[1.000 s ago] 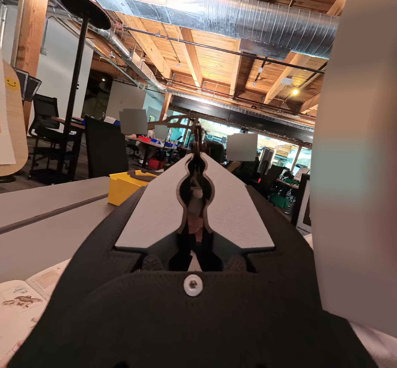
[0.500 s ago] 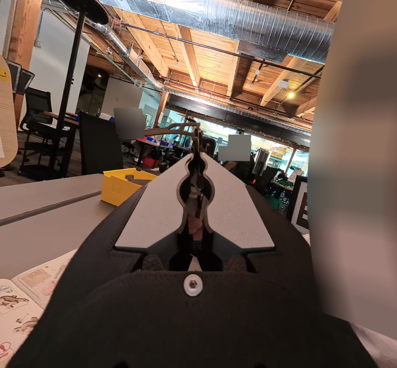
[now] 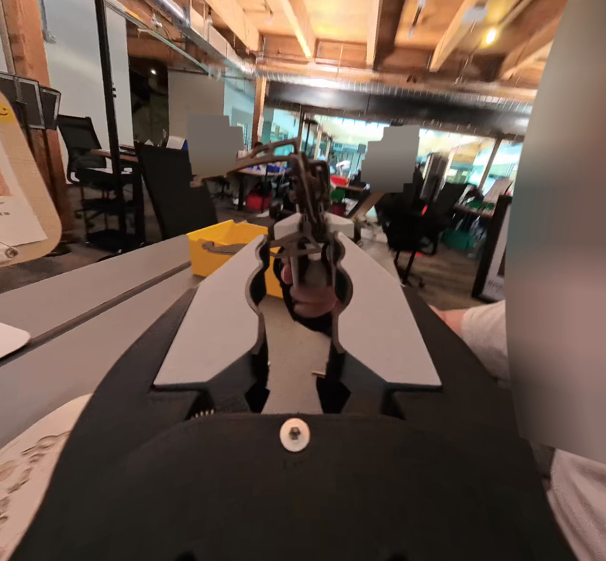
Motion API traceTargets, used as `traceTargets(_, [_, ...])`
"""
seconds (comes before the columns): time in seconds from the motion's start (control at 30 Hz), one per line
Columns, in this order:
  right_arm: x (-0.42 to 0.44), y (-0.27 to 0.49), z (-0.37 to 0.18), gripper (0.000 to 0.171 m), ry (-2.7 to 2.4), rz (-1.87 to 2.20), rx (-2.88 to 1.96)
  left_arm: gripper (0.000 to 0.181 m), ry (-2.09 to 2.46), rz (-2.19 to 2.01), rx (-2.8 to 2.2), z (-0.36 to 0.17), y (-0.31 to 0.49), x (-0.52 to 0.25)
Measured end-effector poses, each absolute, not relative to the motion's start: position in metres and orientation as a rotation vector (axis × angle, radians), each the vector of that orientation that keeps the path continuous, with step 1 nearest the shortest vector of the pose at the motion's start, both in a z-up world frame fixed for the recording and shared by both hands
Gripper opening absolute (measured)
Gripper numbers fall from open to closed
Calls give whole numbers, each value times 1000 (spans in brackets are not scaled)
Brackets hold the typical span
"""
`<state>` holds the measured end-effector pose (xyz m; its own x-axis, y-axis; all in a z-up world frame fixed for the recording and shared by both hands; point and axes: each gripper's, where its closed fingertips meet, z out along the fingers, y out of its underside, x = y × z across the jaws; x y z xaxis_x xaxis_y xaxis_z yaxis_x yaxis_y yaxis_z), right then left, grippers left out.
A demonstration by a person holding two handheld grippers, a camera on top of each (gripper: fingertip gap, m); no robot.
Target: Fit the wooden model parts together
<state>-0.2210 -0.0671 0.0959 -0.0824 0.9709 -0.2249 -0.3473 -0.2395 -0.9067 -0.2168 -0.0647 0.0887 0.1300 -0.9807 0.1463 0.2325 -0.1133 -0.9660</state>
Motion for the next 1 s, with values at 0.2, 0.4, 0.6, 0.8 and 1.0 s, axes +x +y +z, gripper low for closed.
traceTargets(0.2, [-223,-68,94,10,-846,1593,-1090,10,921,-1241,-1170,87,-70,-215])
traceTargets(0.4, [-222,-68,93,10,-831,1677,-1099,11,911,-1299,-1199,87,-70,-216])
traceTargets(0.6, [-222,-70,93,11,-857,1667,-1104,11,899,-1316,-1203,88,-72,-215])
traceTargets(0.8, [-223,-70,92,11,-863,1658,-1117,10,893,-1306,-1204,88,-72,-215])
traceTargets(1.0, [-225,-73,92,11,-894,1647,-1113,24,875,-1292,-1195,92,-68,-219])
